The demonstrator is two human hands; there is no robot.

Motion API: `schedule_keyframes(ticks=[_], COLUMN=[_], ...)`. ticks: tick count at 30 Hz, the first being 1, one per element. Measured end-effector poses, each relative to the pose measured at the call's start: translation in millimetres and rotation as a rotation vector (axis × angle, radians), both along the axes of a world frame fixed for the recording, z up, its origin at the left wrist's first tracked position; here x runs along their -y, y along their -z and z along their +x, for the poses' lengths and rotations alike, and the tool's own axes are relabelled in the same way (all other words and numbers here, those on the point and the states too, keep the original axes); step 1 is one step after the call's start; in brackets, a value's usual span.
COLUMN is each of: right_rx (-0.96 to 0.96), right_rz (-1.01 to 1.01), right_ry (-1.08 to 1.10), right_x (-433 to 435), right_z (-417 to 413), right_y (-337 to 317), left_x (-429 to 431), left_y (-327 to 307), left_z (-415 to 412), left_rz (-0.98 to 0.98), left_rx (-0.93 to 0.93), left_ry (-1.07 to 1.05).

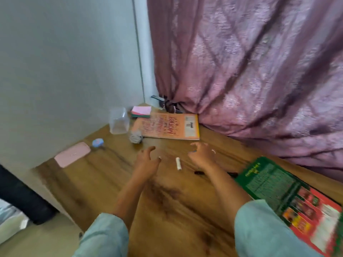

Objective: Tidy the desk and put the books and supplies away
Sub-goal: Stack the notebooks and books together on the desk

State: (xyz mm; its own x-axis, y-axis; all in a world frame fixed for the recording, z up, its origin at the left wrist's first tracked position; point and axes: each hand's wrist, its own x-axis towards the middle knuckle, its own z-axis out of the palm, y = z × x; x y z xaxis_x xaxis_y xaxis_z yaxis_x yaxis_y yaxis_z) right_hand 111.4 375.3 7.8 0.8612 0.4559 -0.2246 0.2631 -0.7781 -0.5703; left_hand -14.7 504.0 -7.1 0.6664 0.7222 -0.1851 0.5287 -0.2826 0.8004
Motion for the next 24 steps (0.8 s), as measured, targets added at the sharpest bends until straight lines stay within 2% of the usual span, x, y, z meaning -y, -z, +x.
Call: schedule_keyframes(ticks=[7, 9, 12, 17, 21, 24], right_rx=[-0.062, -0.078, -0.088, -0.123, -0.323, -0.427], right_rz=[-0.074, -0.057, 0.011, 0.069, 0.341, 0.460], right_ry=[0.128, 0.148, 0.184, 0.352, 0.501, 0.551], right_x=[-49.6, -61.2, -77.7, -93.8, -91.4, -83.9], right_z=[78.3, 101.7, 100.7, 117.6, 133.3, 134.3], right_y=[32.1, 49.1, 35.7, 43.4, 55.9, 50.7], left_x=[-54.0, -60.7, -69.2, -78.7, -70.3, -58.6], left_y=[8.6, 11.0, 17.5, 32.2, 37.4, 30.3], left_z=[39.4, 54.0, 75.1, 101.1, 105.4, 105.1], left_rz=[-0.050, -0.072, -0.086, -0.067, 0.165, 0.310], left_rx=[0.006, 0.010, 0.006, -0.077, -0.240, -0.334], left_ry=[0.163, 0.192, 0.213, 0.178, 0.218, 0.267])
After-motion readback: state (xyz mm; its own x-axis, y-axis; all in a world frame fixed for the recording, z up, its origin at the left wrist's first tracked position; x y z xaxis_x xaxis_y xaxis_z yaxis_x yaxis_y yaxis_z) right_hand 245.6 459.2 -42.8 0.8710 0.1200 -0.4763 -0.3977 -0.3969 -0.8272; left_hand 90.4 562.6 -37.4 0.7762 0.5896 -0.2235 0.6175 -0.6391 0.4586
